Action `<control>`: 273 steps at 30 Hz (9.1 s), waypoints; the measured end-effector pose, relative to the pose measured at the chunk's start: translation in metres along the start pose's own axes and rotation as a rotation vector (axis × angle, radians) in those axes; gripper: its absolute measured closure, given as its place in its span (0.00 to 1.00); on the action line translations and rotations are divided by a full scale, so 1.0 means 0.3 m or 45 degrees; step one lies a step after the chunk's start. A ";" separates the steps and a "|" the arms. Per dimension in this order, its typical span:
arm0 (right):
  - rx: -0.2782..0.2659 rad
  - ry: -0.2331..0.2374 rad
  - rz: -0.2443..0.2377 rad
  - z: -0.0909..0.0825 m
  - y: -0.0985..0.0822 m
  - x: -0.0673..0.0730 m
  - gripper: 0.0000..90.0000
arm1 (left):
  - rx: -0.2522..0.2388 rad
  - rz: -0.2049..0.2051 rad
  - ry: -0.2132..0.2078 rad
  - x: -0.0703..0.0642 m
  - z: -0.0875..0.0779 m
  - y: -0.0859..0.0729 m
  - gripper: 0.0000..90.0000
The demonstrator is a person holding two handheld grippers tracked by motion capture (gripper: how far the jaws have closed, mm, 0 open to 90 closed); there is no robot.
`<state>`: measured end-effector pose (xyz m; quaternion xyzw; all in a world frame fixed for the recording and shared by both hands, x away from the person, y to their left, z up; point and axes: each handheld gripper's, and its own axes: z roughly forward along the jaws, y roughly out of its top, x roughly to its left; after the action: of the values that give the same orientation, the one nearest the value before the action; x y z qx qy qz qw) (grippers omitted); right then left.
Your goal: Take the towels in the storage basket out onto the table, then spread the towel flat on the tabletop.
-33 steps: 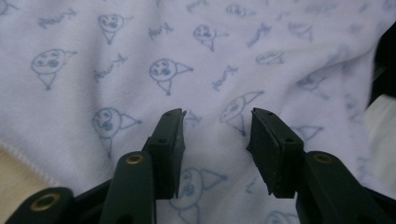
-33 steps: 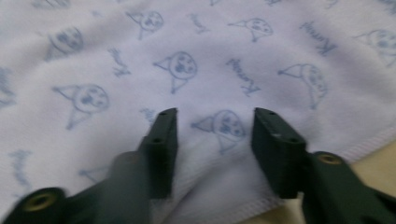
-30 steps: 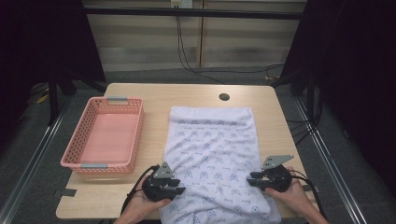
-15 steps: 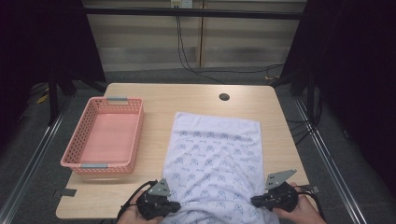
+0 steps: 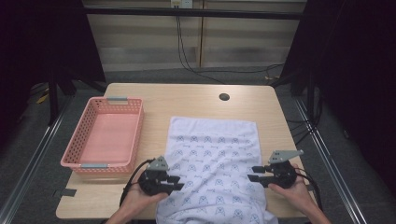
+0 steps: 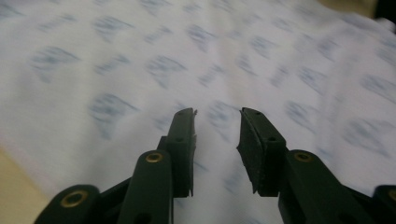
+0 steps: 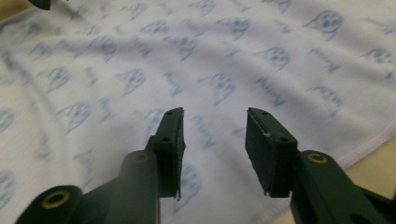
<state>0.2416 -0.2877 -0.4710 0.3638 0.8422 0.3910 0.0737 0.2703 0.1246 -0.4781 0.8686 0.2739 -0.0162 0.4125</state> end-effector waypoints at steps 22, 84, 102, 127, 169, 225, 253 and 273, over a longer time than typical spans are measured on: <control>0.088 -0.100 -0.022 0.109 -0.003 -0.046 0.93 | 0.092 0.095 0.129 0.065 0.057 -0.004 0.93; -0.070 -0.196 0.171 0.142 0.065 -0.262 0.97 | -0.034 -0.204 0.359 0.268 0.091 0.094 0.39; -0.068 -0.147 0.168 0.133 0.059 -0.253 0.96 | -0.060 -0.127 0.313 0.290 0.137 0.109 0.77; -0.323 -0.060 0.187 -0.043 0.187 -0.279 0.97 | -0.298 -0.141 0.189 0.266 -0.070 0.234 0.96; -0.561 -0.141 0.053 -0.259 0.683 -0.401 0.97 | -0.558 -0.024 0.323 0.337 -0.310 0.601 0.96; 0.112 -0.005 0.126 0.026 -0.066 -0.074 0.97 | 0.019 -0.130 0.231 0.174 0.080 0.047 0.96; -0.021 -0.138 0.264 0.149 0.070 -0.374 0.98 | -0.092 -0.215 0.322 0.377 0.182 0.173 0.96; -0.044 -0.214 0.340 0.255 0.196 -0.528 0.98 | -0.089 -0.243 0.400 0.511 0.231 0.266 0.96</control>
<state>0.4203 -0.3224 -0.5069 0.5028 0.7703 0.3800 0.0977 0.4532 0.1044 -0.5062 0.8157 0.4164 0.0901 0.3914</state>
